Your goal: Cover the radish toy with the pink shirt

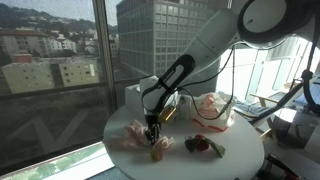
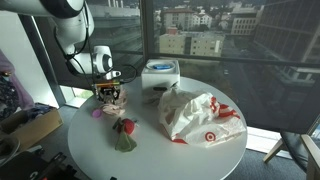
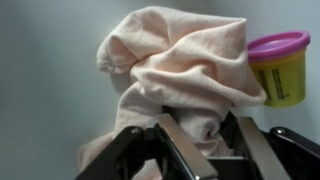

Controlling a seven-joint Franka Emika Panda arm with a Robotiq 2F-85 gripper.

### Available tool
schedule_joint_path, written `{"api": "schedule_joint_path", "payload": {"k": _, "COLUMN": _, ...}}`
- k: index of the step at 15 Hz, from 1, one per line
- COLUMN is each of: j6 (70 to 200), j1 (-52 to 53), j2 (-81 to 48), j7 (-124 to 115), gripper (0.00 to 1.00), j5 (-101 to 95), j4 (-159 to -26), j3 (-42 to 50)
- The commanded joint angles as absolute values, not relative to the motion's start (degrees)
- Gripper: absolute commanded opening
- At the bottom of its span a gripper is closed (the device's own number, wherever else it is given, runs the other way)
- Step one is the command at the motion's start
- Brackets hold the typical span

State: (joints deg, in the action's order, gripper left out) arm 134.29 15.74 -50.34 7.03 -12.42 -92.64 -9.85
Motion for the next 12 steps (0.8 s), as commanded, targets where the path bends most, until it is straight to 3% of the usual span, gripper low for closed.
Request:
{"api": "schedule_joint_path", "payload": {"k": 1, "j6": 132.20, "j1": 15.61, "j2": -51.69, "j7": 8.55, "gripper": 0.20, "j5": -11.34, "j4": -90.04, "j3": -9.87}}
{"api": "schedule_joint_path", "payload": {"k": 3, "j6": 132.00, "j1": 15.26, "j2": -51.64, "j7": 8.66, "gripper": 0.06, "j5": -10.89, "j4": -90.10, "j3": -10.12}}
{"api": "schedule_joint_path", "payload": {"k": 5, "j6": 132.04, "j1": 15.06, "j2": -50.47, "j7": 8.81, "gripper": 0.01, "j5": -10.44, "j4": -90.99, "j3": -10.59}}
{"api": "schedule_joint_path", "payload": {"k": 12, "j6": 133.70, "j1": 15.30, "j2": -43.73, "j7": 3.85, "gripper": 0.02, "j5": -8.55, "j4": -94.75, "j3": -10.56}}
